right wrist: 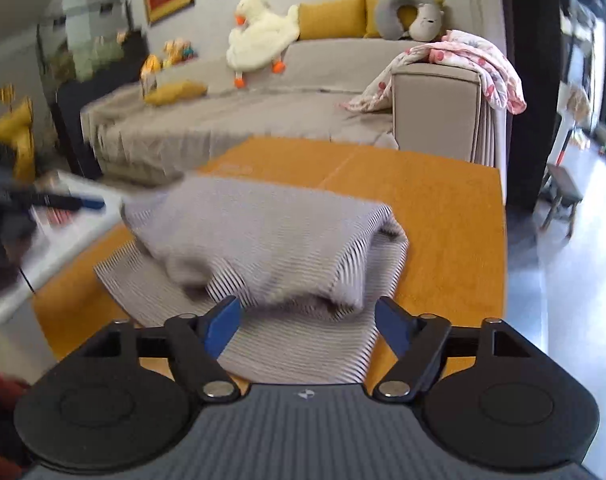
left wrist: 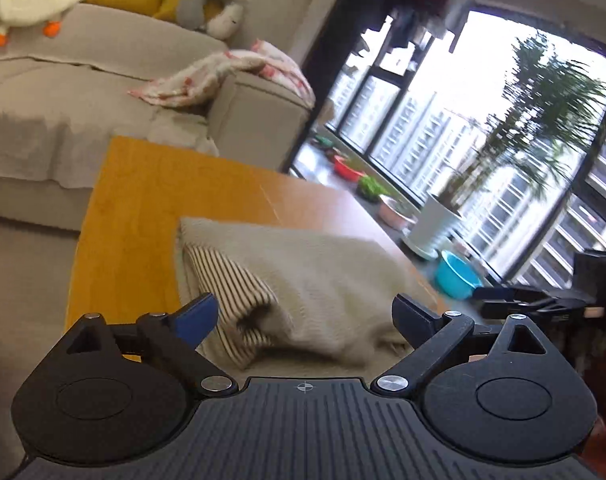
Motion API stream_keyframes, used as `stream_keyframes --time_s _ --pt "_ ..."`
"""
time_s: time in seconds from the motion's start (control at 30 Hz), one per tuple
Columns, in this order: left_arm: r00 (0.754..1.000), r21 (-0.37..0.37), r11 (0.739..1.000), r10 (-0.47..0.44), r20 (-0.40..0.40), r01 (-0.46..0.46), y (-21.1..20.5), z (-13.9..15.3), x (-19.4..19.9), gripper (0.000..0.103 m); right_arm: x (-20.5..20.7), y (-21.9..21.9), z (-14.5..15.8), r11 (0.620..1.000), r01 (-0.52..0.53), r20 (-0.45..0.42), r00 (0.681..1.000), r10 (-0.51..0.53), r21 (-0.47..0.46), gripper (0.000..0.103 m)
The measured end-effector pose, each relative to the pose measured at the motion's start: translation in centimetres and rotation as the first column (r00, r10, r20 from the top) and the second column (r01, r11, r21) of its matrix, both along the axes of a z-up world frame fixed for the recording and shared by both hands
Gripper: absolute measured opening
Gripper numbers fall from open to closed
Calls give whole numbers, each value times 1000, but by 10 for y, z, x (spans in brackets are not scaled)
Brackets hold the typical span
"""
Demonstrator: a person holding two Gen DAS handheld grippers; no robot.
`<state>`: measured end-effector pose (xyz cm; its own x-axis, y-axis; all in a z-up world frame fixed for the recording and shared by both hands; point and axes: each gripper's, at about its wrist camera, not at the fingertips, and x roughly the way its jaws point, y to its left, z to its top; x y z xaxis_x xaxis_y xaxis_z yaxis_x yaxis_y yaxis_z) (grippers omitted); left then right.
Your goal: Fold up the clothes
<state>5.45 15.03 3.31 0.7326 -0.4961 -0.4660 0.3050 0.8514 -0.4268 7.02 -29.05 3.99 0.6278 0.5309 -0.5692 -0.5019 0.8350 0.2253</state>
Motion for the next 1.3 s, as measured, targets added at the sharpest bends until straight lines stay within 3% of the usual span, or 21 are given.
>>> stream_keyframes --time_s 0.07,0.17,0.33,0.4,0.43,0.53,0.57,0.7,0.87,0.93,1.0,1.13,1.23,1.3 --pt "998 -8 999 47 -48 -47 -6 -8 19 98 18 3 -3 995 46 -39 998 -43 87 81" --pt "988 -18 997 76 -136 -80 -16 -26 46 98 50 12 -18 983 114 -86 991 -102 144 81" --pt "978 -35 997 54 -202 -62 -30 -50 69 94 90 38 -55 988 145 -103 985 -139 59 80" --pt "978 -47 998 30 -208 -41 -34 -52 74 57 97 40 -63 988 141 -133 982 -132 59 69" --pt "978 -57 998 14 -210 -26 -35 -50 75 35 93 39 -60 989 134 -124 984 -126 60 57" --pt "982 -88 996 -38 -187 22 -35 -34 70 29 80 36 -53 992 113 -99 989 -107 62 27" --pt "984 -98 994 -56 -171 40 -34 -26 65 28 76 35 -51 992 106 -91 991 -100 63 21" --pt "987 -117 991 -84 -134 68 -30 -16 36 28 60 30 -41 995 78 -57 996 -74 64 20" --pt "981 -34 998 -54 -186 48 -41 -54 19 31 39 25 -29 997 42 -15 999 -42 65 20" --pt "984 5 999 -47 -169 48 -45 -65 19 34 38 27 -38 998 50 -4 999 -50 42 20" --pt "988 22 999 -31 -154 35 -44 -61 19 37 38 30 -49 998 62 6 998 -62 14 25" --pt "994 86 996 20 -111 -10 -41 -40 9 53 38 33 -60 996 88 23 996 -88 -21 39" --pt "994 56 998 31 -107 -25 -32 -27 -3 55 32 29 -56 995 101 34 994 -100 -24 42" --pt "991 18 1000 24 -135 -21 -27 -26 -4 64 29 24 -53 995 97 25 995 -97 -7 45"
